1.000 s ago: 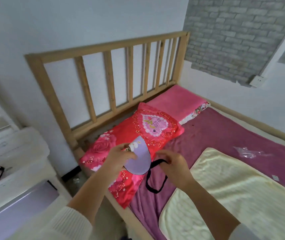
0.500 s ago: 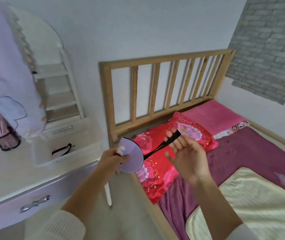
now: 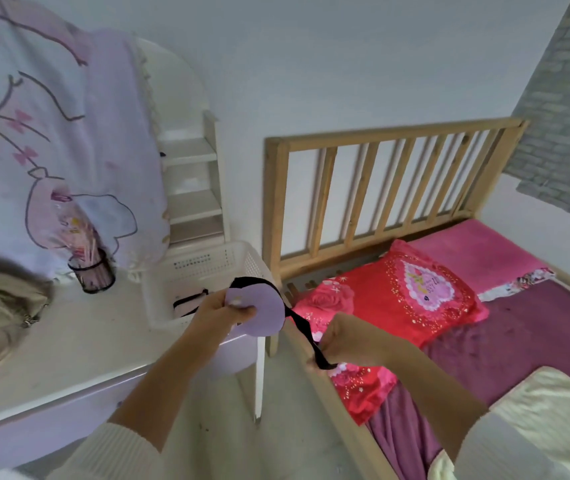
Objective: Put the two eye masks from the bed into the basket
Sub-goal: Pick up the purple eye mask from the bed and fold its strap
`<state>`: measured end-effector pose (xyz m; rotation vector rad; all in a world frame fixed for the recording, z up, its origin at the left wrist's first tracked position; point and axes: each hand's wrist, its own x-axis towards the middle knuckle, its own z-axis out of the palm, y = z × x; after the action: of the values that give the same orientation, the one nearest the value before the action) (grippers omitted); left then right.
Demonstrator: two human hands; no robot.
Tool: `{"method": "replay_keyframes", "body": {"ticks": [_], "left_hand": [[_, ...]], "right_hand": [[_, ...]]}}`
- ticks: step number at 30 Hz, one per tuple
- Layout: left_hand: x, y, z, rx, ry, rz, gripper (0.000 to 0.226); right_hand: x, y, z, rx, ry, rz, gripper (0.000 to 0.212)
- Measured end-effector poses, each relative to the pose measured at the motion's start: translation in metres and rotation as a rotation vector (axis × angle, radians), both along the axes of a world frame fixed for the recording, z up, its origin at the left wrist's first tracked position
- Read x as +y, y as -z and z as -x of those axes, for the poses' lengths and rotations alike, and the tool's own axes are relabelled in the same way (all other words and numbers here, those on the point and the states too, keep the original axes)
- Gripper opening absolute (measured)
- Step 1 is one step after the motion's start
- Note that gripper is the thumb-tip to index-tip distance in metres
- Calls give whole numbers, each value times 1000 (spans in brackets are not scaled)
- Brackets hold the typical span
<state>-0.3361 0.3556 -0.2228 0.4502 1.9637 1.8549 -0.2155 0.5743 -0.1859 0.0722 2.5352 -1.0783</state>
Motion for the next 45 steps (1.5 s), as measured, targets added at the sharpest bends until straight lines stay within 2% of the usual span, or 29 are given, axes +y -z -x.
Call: {"method": "replay_keyframes", "body": {"ticks": [2,5,6,7,8,10,11,13,14,15,18,21,23,25,27,31,34,37,39,41,43,45], "left_hand": [[-8,2,4,-1,-28,19,28],[-15,8,6,-5,9,39,19],[-15,9,4,-4,22,38,17],[-16,11,4,-8,30,31,18],[-16,12,3,-14,37,23,19],[-13,13,1,-7,56,16,18],[-12,14,0,-5,64,14,17],[-9,12,-2,-30,63,-1,21],[-7,12,-2,-49,52,-15,19],[-5,11,-1,-63,42,-32,15],[1,9,-1,-78,9,-69,12],[8,10,-5,-59,31,-96,34],[13,10,-7,-63,18,-112,40],[18,9,-9,-53,-21,-128,30],[25,8,-10,-23,-74,-127,20],[35,4,-14,17,-152,-124,17],[36,0,-14,-57,-149,-175,10],[33,1,-12,-134,-306,-180,10],[34,9,-15,7,-374,-36,12],[40,16,-24,189,-308,132,21],[48,23,-30,224,-235,108,28],[55,25,-30,180,-191,43,25]], "right_hand": [[-15,-6,-4,-64,6,497,26],[-28,-11,4,129,283,1279,27],[-27,-10,8,242,417,1424,28],[-25,-6,14,360,552,1447,25],[-21,-1,19,466,679,1317,21],[-14,12,25,627,849,744,21],[-9,20,27,689,836,397,23],[-1,31,28,710,626,-186,23],[1,34,28,669,509,-319,20],[2,35,26,602,416,-331,17],[-1,34,20,383,271,-30,7],[-6,31,16,214,256,364,32],[-8,31,14,195,279,529,36],[-13,32,13,210,342,661,34],[-20,32,13,205,426,726,29],[-31,36,20,177,586,842,14],[-30,38,28,76,750,989,22],[-25,38,35,7,875,1168,9],[-25,41,40,-2,890,1202,6],[-31,44,44,-20,885,1209,7],[-38,45,47,-43,878,1223,11],[-44,45,50,-53,875,1237,14]]}}
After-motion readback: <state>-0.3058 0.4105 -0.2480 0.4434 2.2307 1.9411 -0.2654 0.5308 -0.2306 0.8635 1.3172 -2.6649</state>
